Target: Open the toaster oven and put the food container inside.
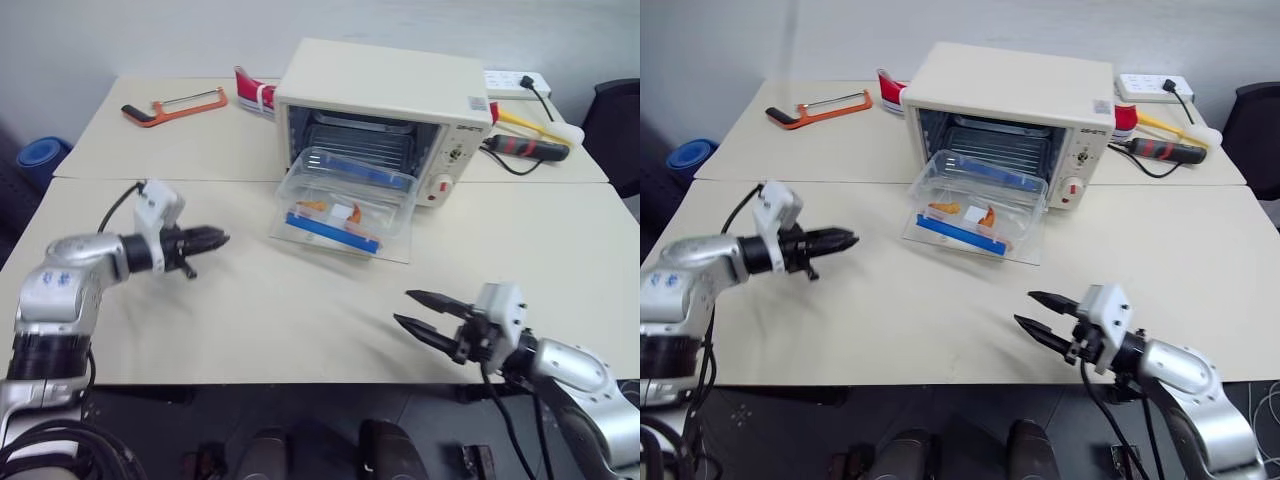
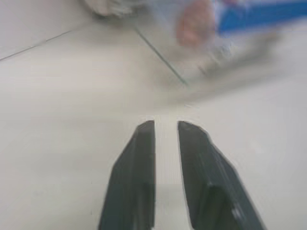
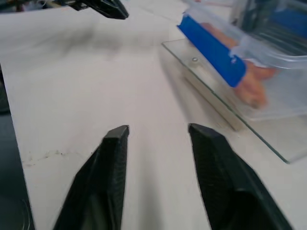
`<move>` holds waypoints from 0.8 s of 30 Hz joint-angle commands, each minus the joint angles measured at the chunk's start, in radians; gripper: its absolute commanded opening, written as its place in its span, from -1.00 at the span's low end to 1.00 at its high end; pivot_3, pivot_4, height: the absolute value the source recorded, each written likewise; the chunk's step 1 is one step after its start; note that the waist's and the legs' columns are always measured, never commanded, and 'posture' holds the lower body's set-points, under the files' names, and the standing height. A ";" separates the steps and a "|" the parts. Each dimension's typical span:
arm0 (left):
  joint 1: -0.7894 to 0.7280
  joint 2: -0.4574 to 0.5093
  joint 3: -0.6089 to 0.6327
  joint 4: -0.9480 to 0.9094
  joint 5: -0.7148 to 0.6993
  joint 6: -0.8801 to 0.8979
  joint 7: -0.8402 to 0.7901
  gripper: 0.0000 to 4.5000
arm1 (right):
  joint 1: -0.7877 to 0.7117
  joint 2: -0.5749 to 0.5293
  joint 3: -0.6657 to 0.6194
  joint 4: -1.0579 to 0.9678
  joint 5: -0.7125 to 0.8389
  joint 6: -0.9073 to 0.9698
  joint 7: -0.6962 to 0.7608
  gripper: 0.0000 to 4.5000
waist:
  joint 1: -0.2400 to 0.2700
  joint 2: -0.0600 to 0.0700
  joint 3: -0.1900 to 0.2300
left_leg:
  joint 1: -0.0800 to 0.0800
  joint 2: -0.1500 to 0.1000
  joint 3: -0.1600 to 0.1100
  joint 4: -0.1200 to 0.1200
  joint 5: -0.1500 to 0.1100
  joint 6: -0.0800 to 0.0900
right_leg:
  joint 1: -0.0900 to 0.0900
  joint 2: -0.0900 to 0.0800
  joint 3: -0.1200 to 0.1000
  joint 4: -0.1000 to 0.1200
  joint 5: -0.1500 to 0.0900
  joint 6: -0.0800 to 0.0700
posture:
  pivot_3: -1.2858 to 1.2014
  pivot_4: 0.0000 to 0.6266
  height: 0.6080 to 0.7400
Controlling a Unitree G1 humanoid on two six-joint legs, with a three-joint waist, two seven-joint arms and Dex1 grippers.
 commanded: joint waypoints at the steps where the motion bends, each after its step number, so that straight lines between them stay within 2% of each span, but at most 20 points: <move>1: 0.022 -0.059 -0.053 -0.073 0.002 -0.195 -0.103 -1.00 | -0.102 0.019 0.042 0.091 -0.068 0.009 -0.032 -0.65 | 0.014 0.000 0.000 | -0.001 -0.001 -0.001 0.001 0.000 0.001 | 0.000 0.000 0.000 0.000 0.000 0.000 | 0.03 -0.52 1.00; 3: 0.012 -0.096 -0.094 -0.067 0.026 -0.251 -0.121 -1.00 | -0.167 0.037 0.058 0.159 -0.091 -0.007 -0.029 -0.95 | 0.019 0.000 0.000 | -0.002 -0.001 -0.001 0.003 0.000 0.002 | 0.000 -0.001 0.000 0.000 0.001 0.001 | 0.03 -0.52 1.00; 4: -0.013 -0.125 -0.126 -0.035 0.063 -0.284 -0.106 -1.00 | -0.210 0.047 0.066 0.205 -0.100 -0.013 -0.022 -0.99 | 0.018 0.000 0.000 | -0.003 -0.001 -0.001 0.004 -0.001 0.002 | 0.000 -0.001 0.000 0.000 0.001 0.001 | 0.03 -0.52 1.00; 9: -0.166 -0.313 -0.211 0.143 0.166 -0.353 0.017 -1.00 | -0.411 0.091 0.087 0.376 -0.131 -0.029 -0.004 -0.99 | 0.004 0.000 0.000 | -0.004 -0.001 -0.001 0.005 0.000 0.002 | -0.001 0.000 -0.001 0.003 0.002 0.002 | 0.03 -0.52 1.00; 13: -0.269 -0.413 -0.220 0.263 0.221 -0.353 0.127 -1.00 | -0.540 0.128 0.096 0.470 -0.155 -0.015 -0.021 -0.99 | -0.011 0.000 0.000 | -0.004 -0.001 0.000 0.004 0.000 0.002 | -0.002 0.000 -0.001 0.003 0.002 0.002 | 0.03 -0.52 1.00; 19: -0.376 -0.487 -0.205 0.432 0.267 -0.410 0.242 -1.00 | -0.690 0.173 0.082 0.666 -0.221 -0.084 -0.074 -0.99 | -0.035 0.000 0.000 | -0.004 -0.001 0.000 0.003 0.000 0.002 | -0.003 0.000 -0.002 0.003 0.002 0.002 | 0.03 -0.52 1.00; 24: -0.456 -0.522 -0.165 0.555 0.259 -0.446 0.287 -1.00 | -0.729 0.213 0.084 0.730 -0.241 -0.113 -0.080 -0.99 | -0.052 0.000 0.000 | -0.004 -0.001 0.000 0.002 0.000 0.002 | -0.003 0.000 -0.002 0.004 0.002 0.002 | 0.03 -0.52 1.00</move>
